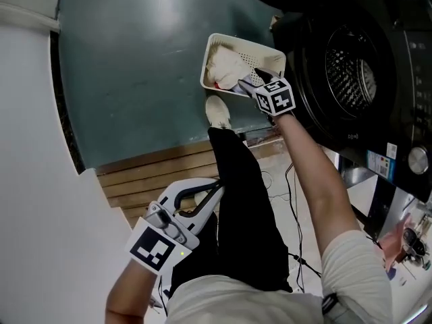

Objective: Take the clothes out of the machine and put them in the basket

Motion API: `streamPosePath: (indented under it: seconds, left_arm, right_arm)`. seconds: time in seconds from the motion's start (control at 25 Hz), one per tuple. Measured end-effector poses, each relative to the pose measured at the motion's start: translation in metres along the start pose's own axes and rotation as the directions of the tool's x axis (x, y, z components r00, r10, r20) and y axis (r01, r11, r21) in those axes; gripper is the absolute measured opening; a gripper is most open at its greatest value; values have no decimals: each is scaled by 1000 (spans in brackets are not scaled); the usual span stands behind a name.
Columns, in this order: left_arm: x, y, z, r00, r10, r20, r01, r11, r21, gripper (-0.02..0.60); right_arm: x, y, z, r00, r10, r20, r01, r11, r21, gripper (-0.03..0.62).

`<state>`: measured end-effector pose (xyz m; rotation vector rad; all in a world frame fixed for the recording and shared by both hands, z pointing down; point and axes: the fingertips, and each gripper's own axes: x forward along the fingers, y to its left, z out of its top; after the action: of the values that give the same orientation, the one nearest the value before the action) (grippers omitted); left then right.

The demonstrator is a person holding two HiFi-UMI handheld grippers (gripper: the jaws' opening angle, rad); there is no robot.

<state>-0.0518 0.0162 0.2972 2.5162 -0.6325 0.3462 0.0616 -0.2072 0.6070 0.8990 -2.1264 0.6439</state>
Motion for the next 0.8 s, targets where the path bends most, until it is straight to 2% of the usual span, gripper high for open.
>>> streamPosePath:
  seconds: [0.08,0.32,0.52,0.8]
  left_arm:
    - [-9,-16,7,1000,-1,13,1,1000,2,-3]
    - [-38,-65,21,1000,0,31,0,1000,7,-2]
    - [-59,-100,31,1000,10,25,-11,999,41,-2]
    - [-91,-149,44,999,23,33,-25,997,76,-2]
  right_arm:
    - [-29,11,7,999,-7,42,6,1000,14,285]
    - [-120,54,18,989,-26,147,19,999,48,175]
    - [-197,93,27,973,-39,227,24,997,68,48]
    - [-297,151,29,953,-25,303,-2,996,86,18]
